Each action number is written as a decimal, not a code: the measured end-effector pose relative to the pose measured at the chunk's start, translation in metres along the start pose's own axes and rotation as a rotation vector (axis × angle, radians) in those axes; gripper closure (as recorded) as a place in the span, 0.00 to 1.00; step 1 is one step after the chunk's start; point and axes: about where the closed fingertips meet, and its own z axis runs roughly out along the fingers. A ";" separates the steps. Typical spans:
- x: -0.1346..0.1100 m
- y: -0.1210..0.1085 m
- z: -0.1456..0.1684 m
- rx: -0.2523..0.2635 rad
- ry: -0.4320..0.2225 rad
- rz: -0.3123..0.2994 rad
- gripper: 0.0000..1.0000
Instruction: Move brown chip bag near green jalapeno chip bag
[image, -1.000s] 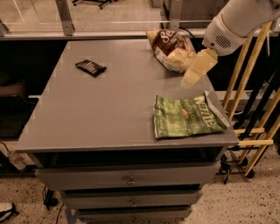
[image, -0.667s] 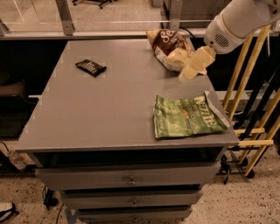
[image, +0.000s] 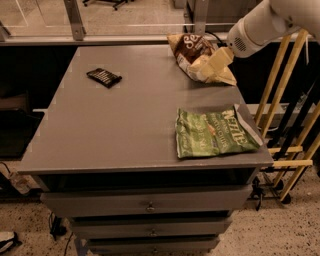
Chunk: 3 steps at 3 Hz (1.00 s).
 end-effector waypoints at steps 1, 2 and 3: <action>0.006 -0.015 0.028 0.024 0.011 0.061 0.00; 0.004 -0.019 0.051 0.011 0.014 0.086 0.00; -0.003 -0.014 0.070 -0.021 0.013 0.083 0.00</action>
Offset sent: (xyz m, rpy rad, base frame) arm 0.0594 0.0055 -0.0486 0.0576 0.0447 -0.0916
